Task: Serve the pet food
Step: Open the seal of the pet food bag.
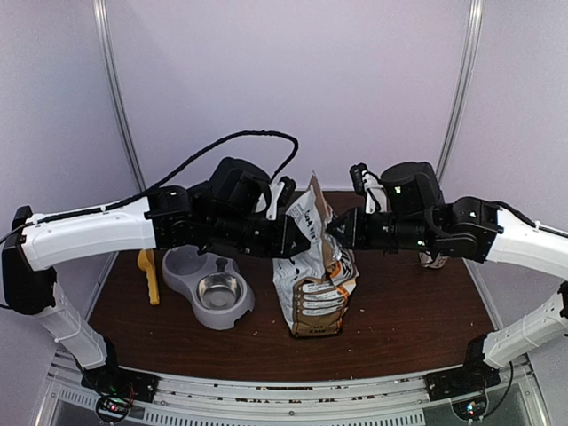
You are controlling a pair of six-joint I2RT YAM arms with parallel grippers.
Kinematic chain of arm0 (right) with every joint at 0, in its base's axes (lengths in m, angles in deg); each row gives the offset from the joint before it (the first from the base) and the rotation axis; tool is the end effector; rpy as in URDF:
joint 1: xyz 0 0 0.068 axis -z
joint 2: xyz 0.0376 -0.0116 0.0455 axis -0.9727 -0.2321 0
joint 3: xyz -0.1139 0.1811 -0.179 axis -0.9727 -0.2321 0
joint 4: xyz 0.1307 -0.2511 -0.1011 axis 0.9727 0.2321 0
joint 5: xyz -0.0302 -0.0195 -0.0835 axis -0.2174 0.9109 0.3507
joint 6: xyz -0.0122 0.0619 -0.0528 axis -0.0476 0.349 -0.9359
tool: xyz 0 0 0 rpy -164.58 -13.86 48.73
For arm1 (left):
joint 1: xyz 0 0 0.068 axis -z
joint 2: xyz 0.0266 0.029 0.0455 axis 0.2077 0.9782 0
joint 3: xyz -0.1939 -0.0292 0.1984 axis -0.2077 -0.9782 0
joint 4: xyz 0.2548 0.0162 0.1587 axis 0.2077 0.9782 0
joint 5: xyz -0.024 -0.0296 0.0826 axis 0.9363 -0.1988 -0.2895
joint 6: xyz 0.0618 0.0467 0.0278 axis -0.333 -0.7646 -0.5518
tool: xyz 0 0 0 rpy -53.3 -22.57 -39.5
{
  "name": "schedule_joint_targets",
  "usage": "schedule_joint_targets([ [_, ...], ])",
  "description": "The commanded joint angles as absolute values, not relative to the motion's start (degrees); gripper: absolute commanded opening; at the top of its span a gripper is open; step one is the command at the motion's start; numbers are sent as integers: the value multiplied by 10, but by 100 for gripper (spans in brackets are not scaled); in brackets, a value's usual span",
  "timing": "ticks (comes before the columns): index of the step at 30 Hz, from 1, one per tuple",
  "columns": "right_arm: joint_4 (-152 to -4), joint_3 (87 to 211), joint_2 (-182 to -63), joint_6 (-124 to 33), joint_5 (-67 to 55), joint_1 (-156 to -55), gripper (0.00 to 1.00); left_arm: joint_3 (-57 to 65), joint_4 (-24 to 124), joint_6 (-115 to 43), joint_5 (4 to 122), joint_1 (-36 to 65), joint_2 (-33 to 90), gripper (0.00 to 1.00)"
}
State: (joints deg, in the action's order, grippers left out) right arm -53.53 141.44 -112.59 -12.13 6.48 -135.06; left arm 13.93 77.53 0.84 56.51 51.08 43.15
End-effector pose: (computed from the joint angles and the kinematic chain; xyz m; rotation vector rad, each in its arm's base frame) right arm 0.1877 0.2955 0.3446 -0.2977 2.1905 0.9489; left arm 0.1951 -0.3889 0.3217 0.3214 2.3717 -1.0821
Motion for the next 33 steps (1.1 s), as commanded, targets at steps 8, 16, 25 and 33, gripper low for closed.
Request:
schedule_joint_targets([
  [8, -437, 1402, -1032, -143, 122, -1320, 33, 210, 757, -49, 577, 494, 430, 32],
  [16, -561, 1327, -1009, -76, -23, -1317, 40, 214, 746, -46, 607, 495, 443, 41],
  [25, -613, 1317, -1022, -48, -40, -1315, 40, 225, 746, -46, 623, 498, 457, 43],
  [33, -636, 1318, -1026, -34, -50, -1313, 34, 251, 746, -46, 632, 499, 485, 44],
])
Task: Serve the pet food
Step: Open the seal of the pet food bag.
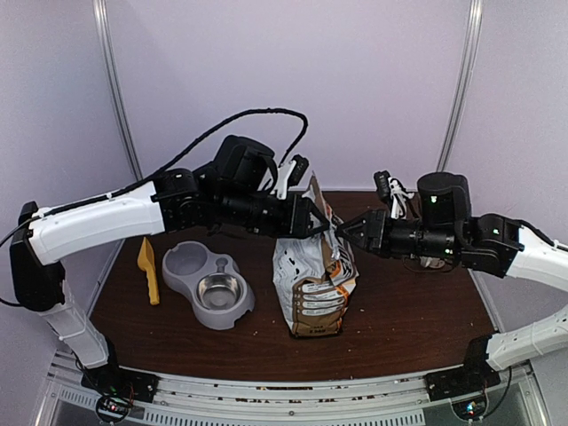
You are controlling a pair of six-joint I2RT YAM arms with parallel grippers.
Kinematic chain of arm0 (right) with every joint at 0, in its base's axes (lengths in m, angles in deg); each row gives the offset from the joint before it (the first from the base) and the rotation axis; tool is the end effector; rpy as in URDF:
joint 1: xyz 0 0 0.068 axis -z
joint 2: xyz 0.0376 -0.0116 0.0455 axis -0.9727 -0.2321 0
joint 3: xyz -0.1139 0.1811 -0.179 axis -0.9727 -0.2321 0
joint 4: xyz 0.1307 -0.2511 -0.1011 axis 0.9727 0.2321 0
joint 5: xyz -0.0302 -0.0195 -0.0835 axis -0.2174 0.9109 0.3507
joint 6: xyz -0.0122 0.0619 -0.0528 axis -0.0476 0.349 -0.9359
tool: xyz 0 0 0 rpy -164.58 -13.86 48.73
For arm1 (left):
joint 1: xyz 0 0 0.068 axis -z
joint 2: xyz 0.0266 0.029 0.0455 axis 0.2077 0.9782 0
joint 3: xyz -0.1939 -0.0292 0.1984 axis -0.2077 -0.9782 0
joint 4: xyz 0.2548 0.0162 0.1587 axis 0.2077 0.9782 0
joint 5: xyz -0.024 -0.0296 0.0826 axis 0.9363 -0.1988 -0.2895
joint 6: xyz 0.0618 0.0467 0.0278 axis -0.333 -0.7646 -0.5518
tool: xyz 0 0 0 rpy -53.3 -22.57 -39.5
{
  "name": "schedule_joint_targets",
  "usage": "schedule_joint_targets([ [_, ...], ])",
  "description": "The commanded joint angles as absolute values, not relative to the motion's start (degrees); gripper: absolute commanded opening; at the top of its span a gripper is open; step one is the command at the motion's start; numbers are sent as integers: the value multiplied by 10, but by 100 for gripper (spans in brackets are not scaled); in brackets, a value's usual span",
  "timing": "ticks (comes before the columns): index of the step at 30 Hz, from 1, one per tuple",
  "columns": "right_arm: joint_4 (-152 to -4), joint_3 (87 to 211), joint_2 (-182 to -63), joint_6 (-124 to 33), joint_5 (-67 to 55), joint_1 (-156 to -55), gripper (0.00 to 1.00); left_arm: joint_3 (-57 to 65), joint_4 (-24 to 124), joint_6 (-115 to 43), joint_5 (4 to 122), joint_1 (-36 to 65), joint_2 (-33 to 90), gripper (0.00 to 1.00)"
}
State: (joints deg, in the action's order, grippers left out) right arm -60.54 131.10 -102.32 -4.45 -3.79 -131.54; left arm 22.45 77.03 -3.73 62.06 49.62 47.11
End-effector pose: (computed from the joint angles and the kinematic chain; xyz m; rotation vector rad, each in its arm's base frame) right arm 0.1738 0.2605 0.3406 -0.2065 2.1587 1.2290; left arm 0.2095 -0.4069 0.3554 0.4415 2.2767 -1.1867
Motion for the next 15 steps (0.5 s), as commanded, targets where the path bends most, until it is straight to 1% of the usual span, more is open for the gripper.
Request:
schedule_joint_targets([
  [1, -637, 1318, -1027, -34, -52, -1312, 32, 253, 746, -46, 634, 499, 488, 44],
  [5, -636, 1318, -1028, -34, -53, -1313, 29, 255, 747, -43, 638, 499, 495, 43],
  [11, -639, 1317, -1034, -34, -58, -1313, 25, 245, 747, -35, 642, 499, 495, 33],
  [15, -642, 1320, -1040, -36, -67, -1312, 25, 242, 747, -32, 643, 499, 495, 25],
])
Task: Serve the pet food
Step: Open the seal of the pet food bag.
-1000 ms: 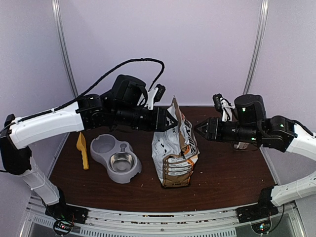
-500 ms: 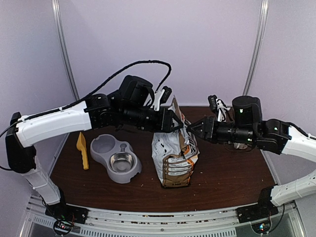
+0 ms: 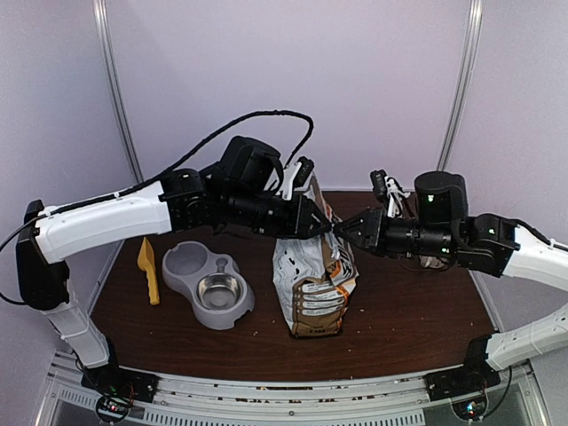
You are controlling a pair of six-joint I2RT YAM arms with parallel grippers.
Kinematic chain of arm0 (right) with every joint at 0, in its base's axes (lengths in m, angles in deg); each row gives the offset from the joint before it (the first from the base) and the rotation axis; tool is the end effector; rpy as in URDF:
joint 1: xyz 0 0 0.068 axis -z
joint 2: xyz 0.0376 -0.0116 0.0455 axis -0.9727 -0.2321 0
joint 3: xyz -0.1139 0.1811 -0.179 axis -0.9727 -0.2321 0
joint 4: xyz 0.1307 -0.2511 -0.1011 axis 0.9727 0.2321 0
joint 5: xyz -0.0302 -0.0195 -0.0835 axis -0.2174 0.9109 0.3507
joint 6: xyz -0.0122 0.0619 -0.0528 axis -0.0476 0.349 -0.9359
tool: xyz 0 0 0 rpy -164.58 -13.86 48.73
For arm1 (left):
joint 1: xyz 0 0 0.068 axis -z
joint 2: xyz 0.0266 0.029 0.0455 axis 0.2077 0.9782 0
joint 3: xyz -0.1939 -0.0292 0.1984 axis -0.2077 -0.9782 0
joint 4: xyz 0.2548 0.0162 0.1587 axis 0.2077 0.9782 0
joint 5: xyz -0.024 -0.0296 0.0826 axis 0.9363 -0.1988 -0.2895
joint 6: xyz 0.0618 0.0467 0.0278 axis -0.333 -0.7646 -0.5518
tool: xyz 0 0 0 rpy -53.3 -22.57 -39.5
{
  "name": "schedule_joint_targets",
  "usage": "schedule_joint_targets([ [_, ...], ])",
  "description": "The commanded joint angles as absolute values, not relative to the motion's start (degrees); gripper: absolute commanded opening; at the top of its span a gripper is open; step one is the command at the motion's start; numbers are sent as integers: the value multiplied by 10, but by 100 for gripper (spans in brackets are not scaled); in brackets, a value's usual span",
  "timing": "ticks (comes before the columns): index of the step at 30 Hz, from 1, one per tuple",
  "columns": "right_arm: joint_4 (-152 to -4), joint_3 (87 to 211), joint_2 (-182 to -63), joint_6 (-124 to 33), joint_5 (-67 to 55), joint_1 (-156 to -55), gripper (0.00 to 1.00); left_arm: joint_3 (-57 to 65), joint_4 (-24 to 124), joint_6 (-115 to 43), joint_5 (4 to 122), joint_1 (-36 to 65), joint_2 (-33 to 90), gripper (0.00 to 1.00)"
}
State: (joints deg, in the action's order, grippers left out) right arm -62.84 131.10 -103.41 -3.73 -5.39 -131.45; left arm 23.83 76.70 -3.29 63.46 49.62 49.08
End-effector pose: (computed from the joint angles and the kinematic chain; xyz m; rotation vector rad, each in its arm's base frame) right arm 0.1761 0.2664 0.3405 -0.2131 2.1480 1.2725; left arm 0.2123 -0.4157 0.3511 0.4518 2.2906 -1.2086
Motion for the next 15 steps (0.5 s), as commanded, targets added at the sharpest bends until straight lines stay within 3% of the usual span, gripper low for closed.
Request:
schedule_joint_targets([
  [1, -642, 1321, -1043, -37, -71, -1313, 25, 240, 747, -32, 642, 499, 495, 23],
  [15, -624, 1339, -1061, -52, -74, -1313, 25, 237, 747, -25, 647, 499, 498, 5],
])
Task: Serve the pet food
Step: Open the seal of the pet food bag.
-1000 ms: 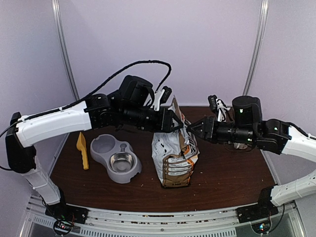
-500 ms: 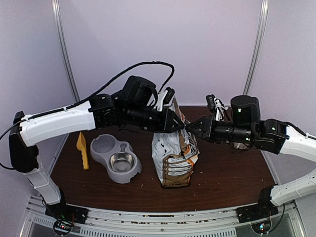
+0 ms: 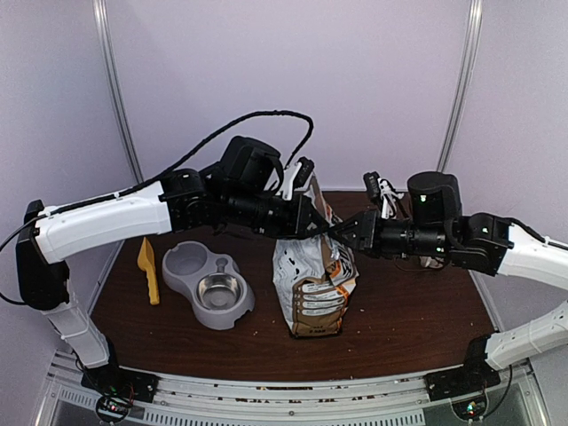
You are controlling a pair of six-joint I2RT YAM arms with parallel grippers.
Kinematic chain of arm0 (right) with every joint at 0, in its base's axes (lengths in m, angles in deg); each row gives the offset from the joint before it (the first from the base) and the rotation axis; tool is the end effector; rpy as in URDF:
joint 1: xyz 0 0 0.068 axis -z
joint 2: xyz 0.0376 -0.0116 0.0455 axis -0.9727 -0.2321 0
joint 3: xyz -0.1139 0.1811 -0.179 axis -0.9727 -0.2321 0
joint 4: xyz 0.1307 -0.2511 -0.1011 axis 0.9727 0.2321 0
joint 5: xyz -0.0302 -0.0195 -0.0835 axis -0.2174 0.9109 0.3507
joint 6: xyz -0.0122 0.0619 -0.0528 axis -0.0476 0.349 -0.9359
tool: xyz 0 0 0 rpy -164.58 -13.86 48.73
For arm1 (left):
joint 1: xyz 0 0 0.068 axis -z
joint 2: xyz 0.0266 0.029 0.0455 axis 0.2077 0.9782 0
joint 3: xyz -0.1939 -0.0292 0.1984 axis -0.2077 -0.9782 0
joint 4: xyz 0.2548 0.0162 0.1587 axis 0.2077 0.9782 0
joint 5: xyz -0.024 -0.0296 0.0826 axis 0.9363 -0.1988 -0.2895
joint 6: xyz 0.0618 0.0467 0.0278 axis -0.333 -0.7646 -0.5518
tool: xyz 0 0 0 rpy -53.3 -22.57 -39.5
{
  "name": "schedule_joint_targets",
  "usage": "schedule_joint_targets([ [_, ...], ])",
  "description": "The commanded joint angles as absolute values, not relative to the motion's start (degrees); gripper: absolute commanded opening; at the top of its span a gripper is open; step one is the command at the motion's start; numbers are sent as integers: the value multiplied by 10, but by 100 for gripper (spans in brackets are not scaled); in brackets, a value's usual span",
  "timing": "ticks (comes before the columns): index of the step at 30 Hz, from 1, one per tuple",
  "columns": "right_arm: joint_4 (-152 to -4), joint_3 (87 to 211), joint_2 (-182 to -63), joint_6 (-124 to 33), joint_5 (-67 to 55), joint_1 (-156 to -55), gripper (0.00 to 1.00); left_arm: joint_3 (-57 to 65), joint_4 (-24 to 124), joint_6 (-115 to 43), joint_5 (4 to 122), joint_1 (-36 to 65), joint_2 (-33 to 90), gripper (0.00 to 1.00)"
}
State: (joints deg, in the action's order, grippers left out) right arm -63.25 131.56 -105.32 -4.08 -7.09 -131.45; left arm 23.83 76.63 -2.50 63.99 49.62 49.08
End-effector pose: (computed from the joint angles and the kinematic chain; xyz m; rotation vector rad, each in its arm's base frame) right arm 0.1788 0.2739 0.3349 -0.2427 2.1718 1.2824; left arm 0.2117 -0.4160 0.3513 0.4436 2.2982 -1.2243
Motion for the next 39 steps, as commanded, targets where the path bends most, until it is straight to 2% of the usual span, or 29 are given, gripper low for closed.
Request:
schedule_joint_targets([
  [1, -616, 1344, -1064, -56, -71, -1313, 25, 237, 747, -25, 648, 499, 498, 4],
  [4, -588, 1355, -1073, -68, -59, -1313, 21, 237, 747, -25, 648, 499, 498, 0],
  [15, -556, 1364, -1095, -92, -48, -1312, 0, 234, 747, -37, 642, 500, 489, 0],
  [22, -535, 1376, -1130, -116, -46, -1317, 0, 207, 706, -51, 634, 503, 463, 0],
  [39, -450, 1405, -1184, -106, 65, -1328, 0, 180, 661, -57, 623, 503, 433, 0],
])
